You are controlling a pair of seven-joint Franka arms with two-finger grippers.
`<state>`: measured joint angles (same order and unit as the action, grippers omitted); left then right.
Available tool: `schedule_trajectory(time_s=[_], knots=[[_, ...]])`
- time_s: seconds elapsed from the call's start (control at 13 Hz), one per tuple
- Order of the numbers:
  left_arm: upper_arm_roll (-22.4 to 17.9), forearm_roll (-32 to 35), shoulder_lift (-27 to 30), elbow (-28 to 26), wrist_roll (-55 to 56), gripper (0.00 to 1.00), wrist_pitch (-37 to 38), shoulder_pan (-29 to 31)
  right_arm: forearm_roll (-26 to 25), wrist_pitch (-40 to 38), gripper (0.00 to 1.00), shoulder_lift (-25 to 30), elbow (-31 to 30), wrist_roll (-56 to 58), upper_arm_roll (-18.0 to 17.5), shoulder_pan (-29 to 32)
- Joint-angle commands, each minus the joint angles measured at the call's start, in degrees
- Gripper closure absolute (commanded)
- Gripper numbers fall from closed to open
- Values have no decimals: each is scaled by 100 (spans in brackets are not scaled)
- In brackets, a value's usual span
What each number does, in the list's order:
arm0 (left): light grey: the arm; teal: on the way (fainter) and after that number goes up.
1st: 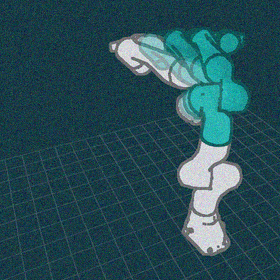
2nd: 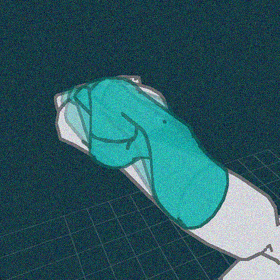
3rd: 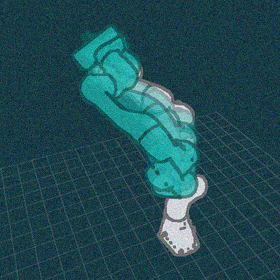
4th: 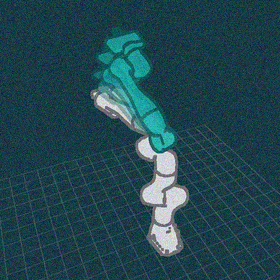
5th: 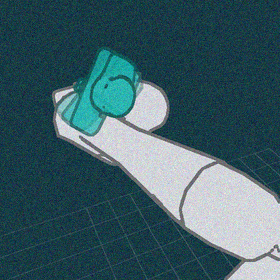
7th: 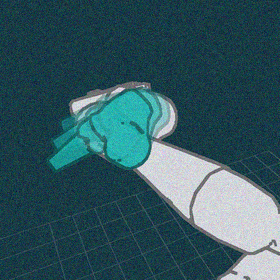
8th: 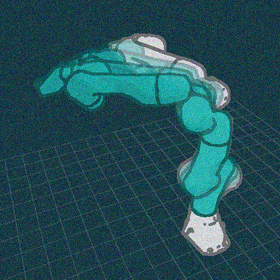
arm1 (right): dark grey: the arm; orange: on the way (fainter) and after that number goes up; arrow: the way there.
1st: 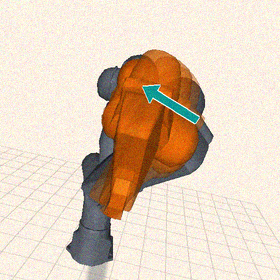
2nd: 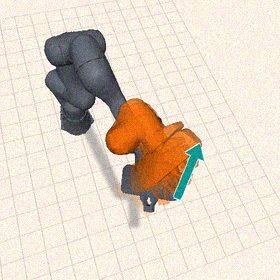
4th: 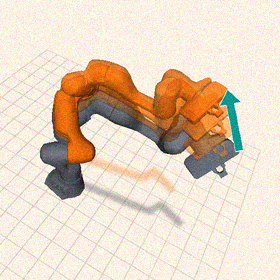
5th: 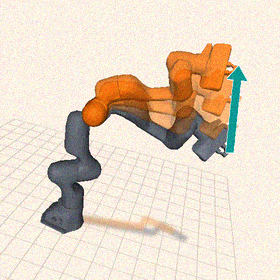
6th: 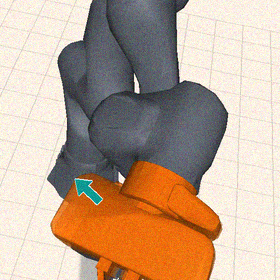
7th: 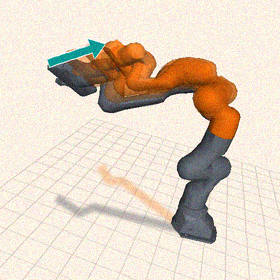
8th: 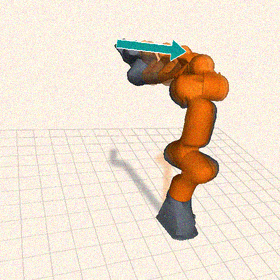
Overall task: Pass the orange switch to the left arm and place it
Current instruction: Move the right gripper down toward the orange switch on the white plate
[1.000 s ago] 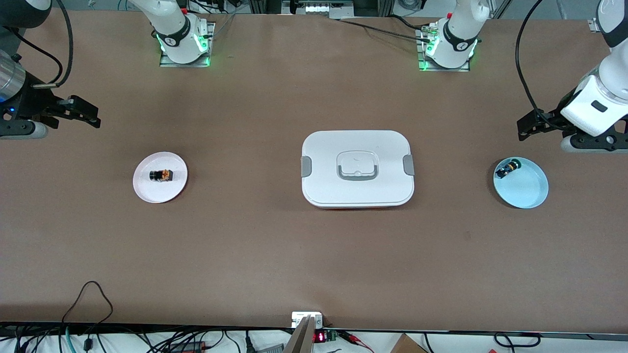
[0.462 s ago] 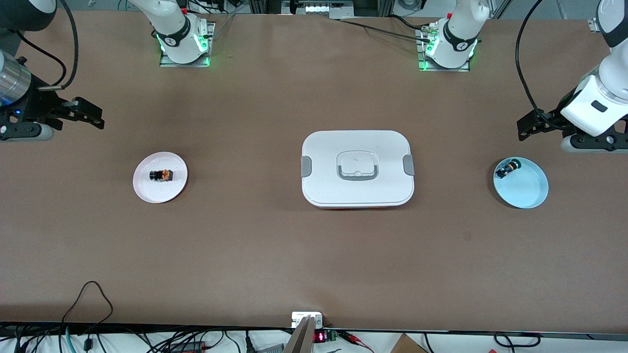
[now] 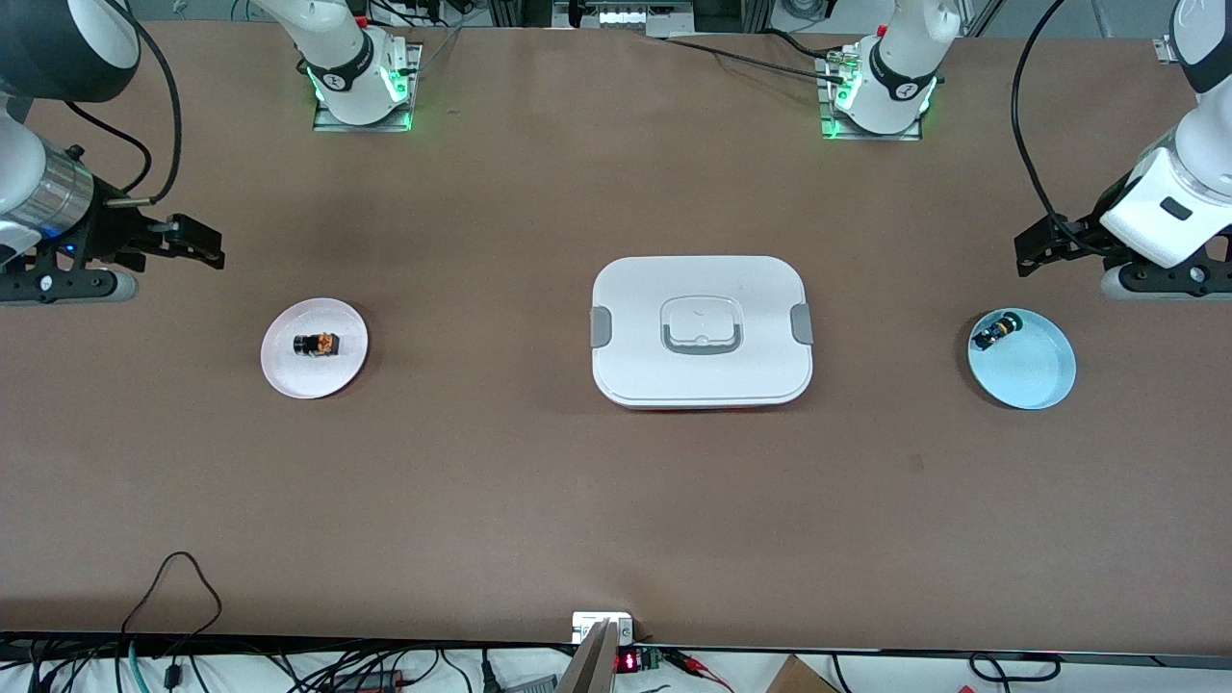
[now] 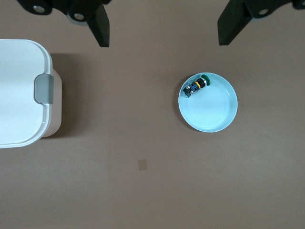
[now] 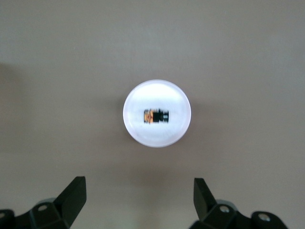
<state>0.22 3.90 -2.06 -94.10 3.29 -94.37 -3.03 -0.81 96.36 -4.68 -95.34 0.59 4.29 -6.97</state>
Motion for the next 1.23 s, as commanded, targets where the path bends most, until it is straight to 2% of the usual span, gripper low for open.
schedule_trajectory(time_s=[0.0,0.38,0.85,1.15], knots=[[4,-65,4,85,49,0,59,13,72,504,0,-382,50,-7,45,20],[4,-65,-5,85,49,0,59,13,19,954,0,-1051,-11,20,54,46],[13,-65,4,85,49,0,59,22,-7,2156,0,-1140,-1406,-24,54,-59],[13,-65,4,76,49,0,59,22,-7,2641,0,-1455,-1628,-7,54,-50]])
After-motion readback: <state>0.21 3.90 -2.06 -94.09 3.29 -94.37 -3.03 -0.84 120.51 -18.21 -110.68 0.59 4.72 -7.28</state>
